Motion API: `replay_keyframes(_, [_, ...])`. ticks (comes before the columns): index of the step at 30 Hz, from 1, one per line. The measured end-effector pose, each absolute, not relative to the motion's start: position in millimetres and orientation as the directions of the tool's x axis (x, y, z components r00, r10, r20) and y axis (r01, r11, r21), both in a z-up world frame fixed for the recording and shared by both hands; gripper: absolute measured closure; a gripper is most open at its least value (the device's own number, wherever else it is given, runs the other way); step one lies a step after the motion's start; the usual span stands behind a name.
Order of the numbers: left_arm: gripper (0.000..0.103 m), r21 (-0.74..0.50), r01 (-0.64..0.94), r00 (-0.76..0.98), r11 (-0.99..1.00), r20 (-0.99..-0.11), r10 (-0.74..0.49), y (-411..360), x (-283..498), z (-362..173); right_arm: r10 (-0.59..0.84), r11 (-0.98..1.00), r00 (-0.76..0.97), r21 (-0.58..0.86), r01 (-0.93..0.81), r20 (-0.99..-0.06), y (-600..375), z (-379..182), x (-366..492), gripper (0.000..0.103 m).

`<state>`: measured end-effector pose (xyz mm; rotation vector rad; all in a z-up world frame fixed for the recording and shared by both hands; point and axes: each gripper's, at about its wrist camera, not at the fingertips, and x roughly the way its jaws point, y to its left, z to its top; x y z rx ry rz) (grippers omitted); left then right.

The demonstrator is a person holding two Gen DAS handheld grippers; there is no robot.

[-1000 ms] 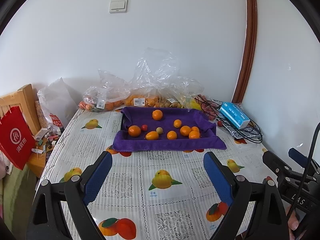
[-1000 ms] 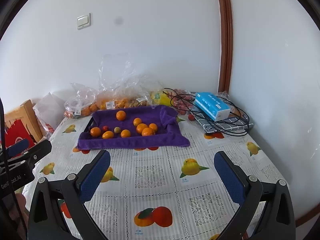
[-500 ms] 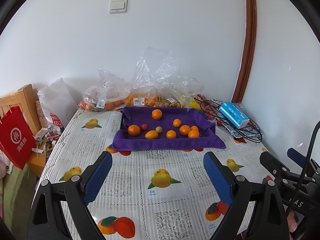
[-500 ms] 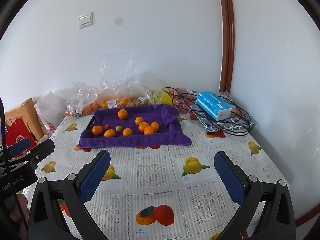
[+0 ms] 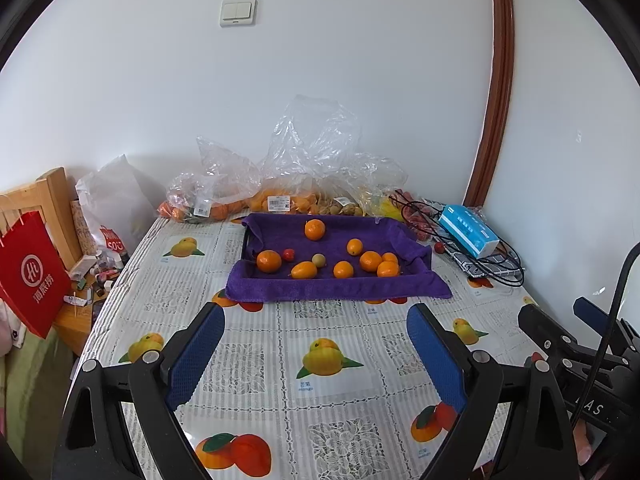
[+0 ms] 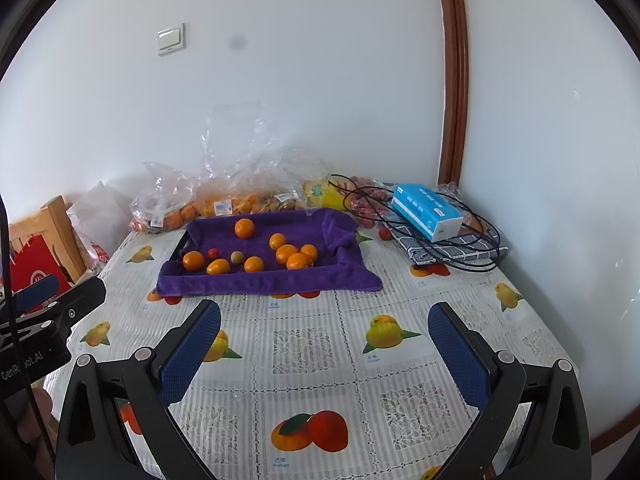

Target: Organize fruits

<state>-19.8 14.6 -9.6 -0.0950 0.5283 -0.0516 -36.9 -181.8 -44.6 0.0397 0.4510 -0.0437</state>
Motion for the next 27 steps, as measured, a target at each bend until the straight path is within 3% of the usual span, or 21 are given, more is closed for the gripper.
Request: replay_keyframes(27, [0.011,-0.099,0.019,0.865,0.995,-0.497,-0.066,18.7,-20.4,-9.8,-0.022,0.999,0.902,0.034,0.041,-0.431,-177.9,-42.8,-39.6,0.001])
